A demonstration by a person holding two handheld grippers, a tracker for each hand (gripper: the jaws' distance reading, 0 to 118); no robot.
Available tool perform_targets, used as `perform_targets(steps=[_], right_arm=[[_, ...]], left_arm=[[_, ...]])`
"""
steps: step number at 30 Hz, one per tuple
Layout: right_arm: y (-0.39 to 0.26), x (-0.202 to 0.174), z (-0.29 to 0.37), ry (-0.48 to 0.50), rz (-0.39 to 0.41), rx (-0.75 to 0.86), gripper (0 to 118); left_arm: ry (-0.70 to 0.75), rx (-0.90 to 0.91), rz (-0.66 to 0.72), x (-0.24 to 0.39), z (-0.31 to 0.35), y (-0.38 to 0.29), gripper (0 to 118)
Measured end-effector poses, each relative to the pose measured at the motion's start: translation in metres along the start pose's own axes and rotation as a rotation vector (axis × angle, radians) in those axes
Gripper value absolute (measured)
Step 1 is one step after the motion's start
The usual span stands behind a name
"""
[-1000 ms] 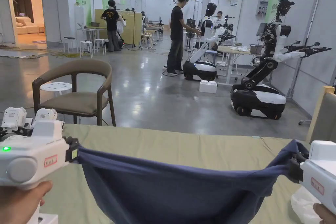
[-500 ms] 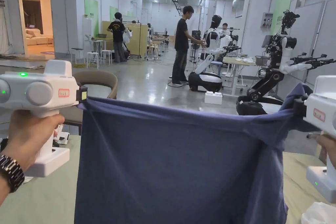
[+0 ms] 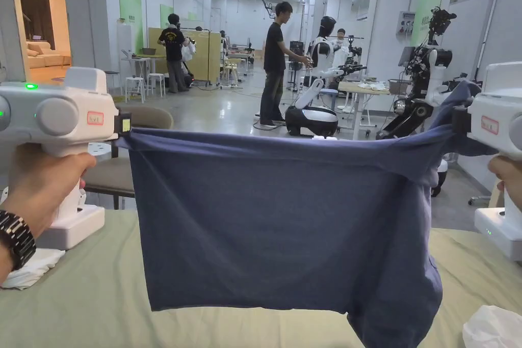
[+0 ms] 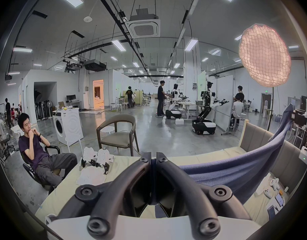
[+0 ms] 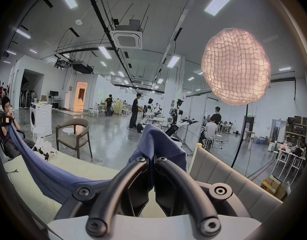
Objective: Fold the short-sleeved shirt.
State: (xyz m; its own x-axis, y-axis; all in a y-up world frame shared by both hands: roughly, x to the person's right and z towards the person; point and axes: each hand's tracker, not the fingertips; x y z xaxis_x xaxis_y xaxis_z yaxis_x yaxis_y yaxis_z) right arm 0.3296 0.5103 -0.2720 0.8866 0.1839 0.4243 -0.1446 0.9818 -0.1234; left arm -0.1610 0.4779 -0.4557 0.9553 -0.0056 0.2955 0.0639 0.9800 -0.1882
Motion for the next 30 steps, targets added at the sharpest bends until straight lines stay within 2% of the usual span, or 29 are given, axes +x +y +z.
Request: perform_targets(steps=[6,11,17,25,30], right_arm=[[-0.083,-0.009,0.025,0.022,0.011,-0.094,1],[-0.160,-0.015,0.069,0.050,0.010,-0.189,1],[-0.231,-0.016,0.123,0.089,-0.037,-0.295,1],[-0.250,-0.032,0.195,0.143,-0.071,-0.348,1],[-0.243,-0.042,0.223,0.161,-0.047,-0.340,1]], left_arm=[[-0.034,-0.102,-0.006,-0.002,0.012,-0.095,0],[-0.072,-0.200,0.100,-0.010,0.045,-0.185,0],[-0.066,-0.272,0.199,-0.024,0.107,-0.275,0],[-0.101,-0.344,0.230,-0.031,0.174,-0.314,0],[-0.124,-0.352,0.228,-0.018,0.197,-0.313,0]])
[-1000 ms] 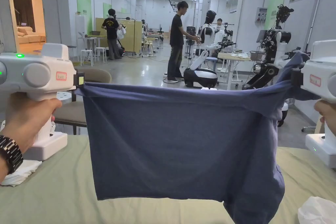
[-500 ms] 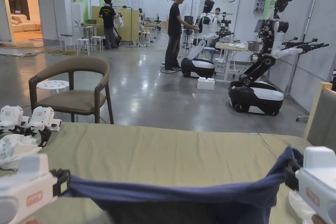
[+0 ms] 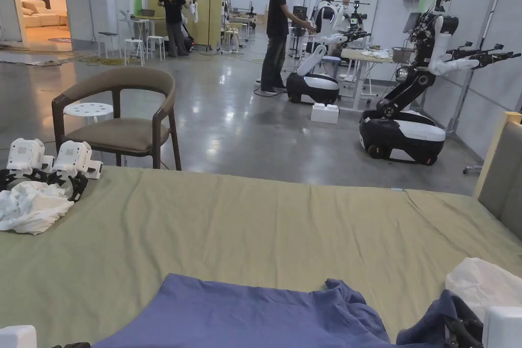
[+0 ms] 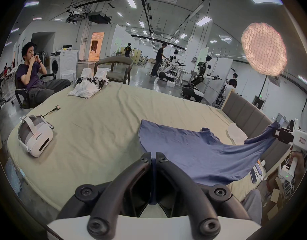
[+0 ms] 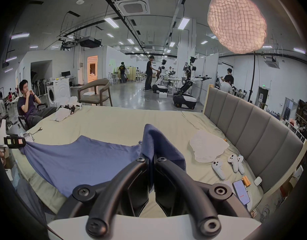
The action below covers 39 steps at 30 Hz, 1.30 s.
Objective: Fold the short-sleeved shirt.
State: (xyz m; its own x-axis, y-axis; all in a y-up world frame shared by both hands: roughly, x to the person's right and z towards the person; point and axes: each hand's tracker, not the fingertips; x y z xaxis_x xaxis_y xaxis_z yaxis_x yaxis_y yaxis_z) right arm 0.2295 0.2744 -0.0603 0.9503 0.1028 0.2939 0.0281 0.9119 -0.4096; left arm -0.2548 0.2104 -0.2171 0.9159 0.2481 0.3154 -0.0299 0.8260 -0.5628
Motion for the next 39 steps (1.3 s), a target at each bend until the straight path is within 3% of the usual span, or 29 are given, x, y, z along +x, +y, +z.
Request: perform_targets(steps=[10,21,23,24,25,26,27,29,36,37,39], right_arm=[[-0.071,-0.022,-0.046,0.024,0.033,-0.268,1],[-0.141,-0.038,-0.078,0.047,-0.015,-0.451,2],[-0.144,-0.040,-0.078,0.046,-0.014,-0.457,8],[-0.143,-0.042,-0.077,0.041,-0.010,-0.450,18],[-0.140,-0.044,-0.077,0.032,-0.006,-0.432,36],[-0.136,-0.046,-0.077,0.024,-0.004,-0.402,59],[-0.131,-0.047,-0.076,0.015,-0.012,-0.361,69],[-0.117,-0.050,-0.075,0.002,-0.031,-0.274,71],[-0.071,-0.068,-0.082,-0.008,-0.043,-0.024,71],[-0.065,-0.071,-0.084,-0.008,-0.048,0.002,69],[-0.055,-0.078,-0.088,-0.006,-0.056,0.047,55]], left_arm=[[0.039,-0.241,-0.054,0.002,-0.061,-0.059,0],[0.110,-0.407,-0.099,0.001,-0.113,-0.099,0],[0.118,-0.402,-0.097,0.001,-0.115,-0.097,4],[0.120,-0.392,-0.099,0.007,-0.112,-0.095,11],[0.129,-0.374,-0.103,0.011,-0.111,-0.091,21],[0.136,-0.356,-0.110,0.012,-0.111,-0.088,40],[0.137,-0.328,-0.116,0.015,-0.111,-0.082,51],[0.134,-0.249,-0.132,0.021,-0.111,-0.070,63],[0.136,0.015,-0.143,0.045,-0.104,-0.022,62],[0.146,0.047,-0.147,0.048,-0.103,-0.017,62],[0.158,0.112,-0.164,0.054,-0.102,-0.009,54]])
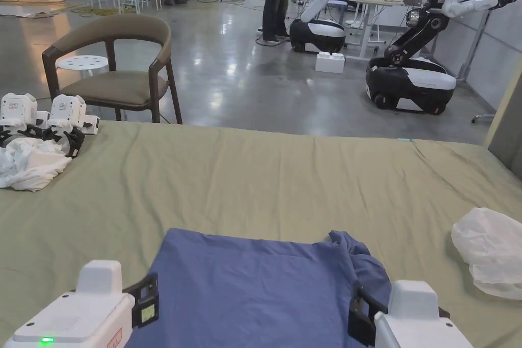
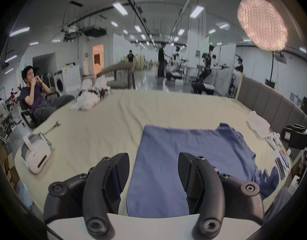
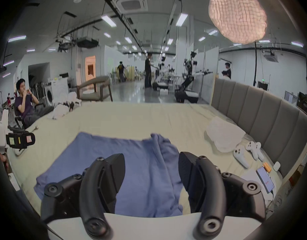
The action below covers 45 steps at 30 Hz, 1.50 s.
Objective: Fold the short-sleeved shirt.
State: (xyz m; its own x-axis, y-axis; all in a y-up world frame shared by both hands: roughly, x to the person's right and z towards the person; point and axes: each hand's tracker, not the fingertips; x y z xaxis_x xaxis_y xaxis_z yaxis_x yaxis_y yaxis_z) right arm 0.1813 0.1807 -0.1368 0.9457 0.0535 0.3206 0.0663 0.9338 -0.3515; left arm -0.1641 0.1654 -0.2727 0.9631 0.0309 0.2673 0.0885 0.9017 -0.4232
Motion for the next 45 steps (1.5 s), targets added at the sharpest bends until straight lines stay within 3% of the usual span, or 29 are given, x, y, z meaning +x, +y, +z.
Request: perform_targets(steps=[1,2,3,5,6,14,19,26,28,32,37,43,45], right_arm=[[0.004,-0.004,-0.002,-0.005,-0.006,0.024,42],[0.008,-0.008,-0.004,-0.011,-0.010,0.058,21],[0.011,-0.010,-0.006,-0.011,-0.015,0.078,10],[0.017,-0.015,-0.011,-0.003,-0.034,0.125,5],[0.019,-0.016,-0.011,0.005,-0.047,0.157,1],[0.031,-0.020,-0.014,-0.018,-0.040,0.270,0],[0.020,-0.015,-0.036,0.012,-0.034,0.169,0],[-0.005,-0.002,-0.068,0.011,-0.024,0.041,0],[-0.012,0.003,-0.076,0.006,-0.024,0.006,0],[-0.027,0.014,-0.089,-0.009,-0.023,-0.058,0],[-0.045,0.032,-0.097,-0.040,-0.008,-0.119,0],[-0.059,0.061,-0.097,-0.107,-0.029,-0.180,0],[-0.063,0.070,-0.098,-0.126,-0.045,-0.196,0]], left_arm=[[0.009,0.028,-0.008,0.002,0.001,0.004,47],[0.016,0.057,-0.015,0.003,0.002,0.007,36],[0.019,0.083,-0.018,0.004,0.003,0.009,26],[0.032,0.142,-0.024,0.008,0.009,0.014,5],[0.034,0.167,-0.028,0.009,0.012,0.015,0],[0.086,0.227,-0.045,0.001,0.006,0.012,0],[0.054,0.033,0.020,-0.024,-0.055,0.010,0],[-0.047,-0.260,0.076,-0.054,-0.191,0.027,0],[-0.064,-0.306,0.100,-0.059,-0.231,0.031,12],[-0.082,-0.414,0.083,-0.052,-0.295,0.036,81],[-0.064,-0.507,0.076,-0.037,-0.347,0.033,83],[0.012,-0.573,-0.104,-0.015,-0.377,0.022,83],[0.009,-0.530,-0.139,-0.006,-0.373,0.024,78]])
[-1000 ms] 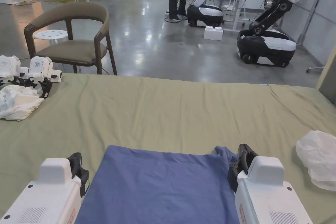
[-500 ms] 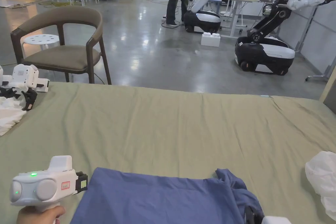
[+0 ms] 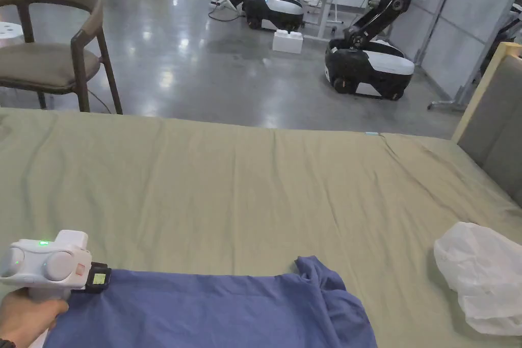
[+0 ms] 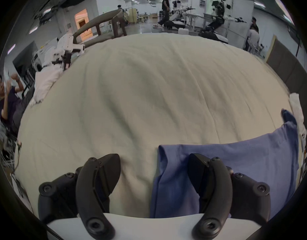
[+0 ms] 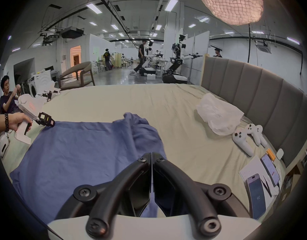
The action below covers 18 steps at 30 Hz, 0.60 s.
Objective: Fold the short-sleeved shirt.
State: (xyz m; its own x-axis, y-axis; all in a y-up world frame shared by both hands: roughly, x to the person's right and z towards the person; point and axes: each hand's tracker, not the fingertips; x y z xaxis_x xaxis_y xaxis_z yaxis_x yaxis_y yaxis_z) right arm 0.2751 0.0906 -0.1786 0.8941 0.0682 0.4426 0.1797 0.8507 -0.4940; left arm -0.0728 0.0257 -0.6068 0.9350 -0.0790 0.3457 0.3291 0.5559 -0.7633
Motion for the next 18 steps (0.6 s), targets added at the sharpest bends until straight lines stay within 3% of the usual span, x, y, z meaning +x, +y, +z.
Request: perform_targets(steps=[1,3,5,7,9,11,18], right_arm=[[0.000,0.004,-0.002,-0.006,-0.008,-0.007,0],[0.002,0.011,-0.009,-0.023,-0.029,-0.032,0],[0.009,0.018,-0.024,-0.027,-0.053,-0.092,1],[0.017,0.025,-0.042,-0.016,-0.069,-0.141,7],[0.025,0.032,-0.061,0.005,-0.074,-0.210,34],[0.032,0.035,-0.080,0.031,-0.072,-0.260,49],[0.037,0.028,-0.153,0.097,-0.079,-0.419,57]], left_arm=[[-0.005,0.012,-0.032,0.005,0.002,-0.001,70],[-0.034,0.022,-0.065,0.014,0.008,-0.003,44],[-0.056,0.022,-0.093,0.020,0.031,-0.009,1],[-0.066,0.020,-0.107,0.023,0.045,-0.014,0],[-0.083,0.028,-0.120,0.015,0.052,-0.016,0],[-0.087,0.084,-0.111,0.015,0.074,-0.027,0],[-0.096,0.190,-0.099,0.005,0.136,-0.071,0]])
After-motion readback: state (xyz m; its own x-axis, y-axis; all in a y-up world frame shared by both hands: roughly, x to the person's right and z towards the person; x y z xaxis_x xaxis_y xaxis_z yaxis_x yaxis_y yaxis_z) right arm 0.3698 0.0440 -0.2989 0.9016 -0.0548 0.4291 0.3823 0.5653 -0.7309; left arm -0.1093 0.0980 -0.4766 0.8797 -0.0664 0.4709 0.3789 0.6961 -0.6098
